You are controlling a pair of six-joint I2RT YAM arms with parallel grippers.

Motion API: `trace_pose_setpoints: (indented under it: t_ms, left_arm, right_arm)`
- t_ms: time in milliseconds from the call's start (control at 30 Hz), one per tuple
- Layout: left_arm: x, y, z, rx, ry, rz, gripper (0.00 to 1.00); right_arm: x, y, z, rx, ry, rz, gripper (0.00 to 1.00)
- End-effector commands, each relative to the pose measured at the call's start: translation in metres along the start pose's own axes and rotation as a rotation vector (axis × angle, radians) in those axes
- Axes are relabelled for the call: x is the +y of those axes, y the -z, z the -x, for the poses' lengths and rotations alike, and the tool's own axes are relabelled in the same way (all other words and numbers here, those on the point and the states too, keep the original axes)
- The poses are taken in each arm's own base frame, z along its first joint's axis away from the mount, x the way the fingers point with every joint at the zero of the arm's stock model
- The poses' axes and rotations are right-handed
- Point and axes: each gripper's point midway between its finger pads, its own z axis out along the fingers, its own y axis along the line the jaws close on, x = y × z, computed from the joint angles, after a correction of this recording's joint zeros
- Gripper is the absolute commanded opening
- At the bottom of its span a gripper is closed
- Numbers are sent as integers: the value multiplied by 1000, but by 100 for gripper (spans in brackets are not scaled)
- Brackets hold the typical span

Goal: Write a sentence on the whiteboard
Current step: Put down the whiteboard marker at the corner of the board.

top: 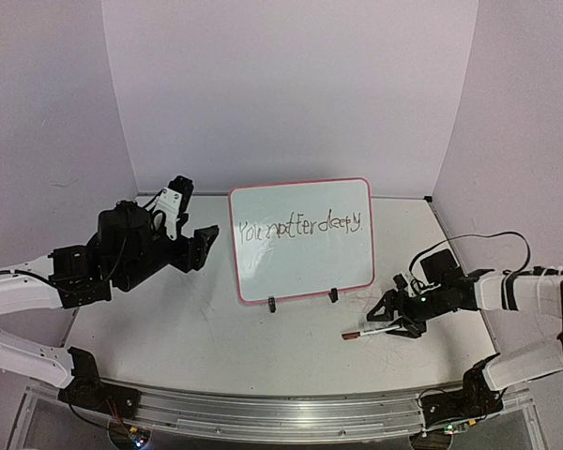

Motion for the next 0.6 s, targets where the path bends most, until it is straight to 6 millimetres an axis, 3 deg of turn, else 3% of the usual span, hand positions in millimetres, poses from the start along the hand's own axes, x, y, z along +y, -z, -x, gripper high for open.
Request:
trace_pose_setpoints:
  t_ms: [0,300,500,567]
  left_arm:
    - [24,19,62,-131,71,89,79]
    - [36,42,128,-252,62,115,90]
    - [34,46,141,-274,60,102,92]
    - [34,46,142,-277,63,98,94]
  right_arm:
    - [2,43,26,-214,0,-115,98]
    - [4,115,40,-422,-2,-284,98]
    - [-4,136,64,-539,0,-405,98]
    - [-2,153,77,-615,16,-458,98]
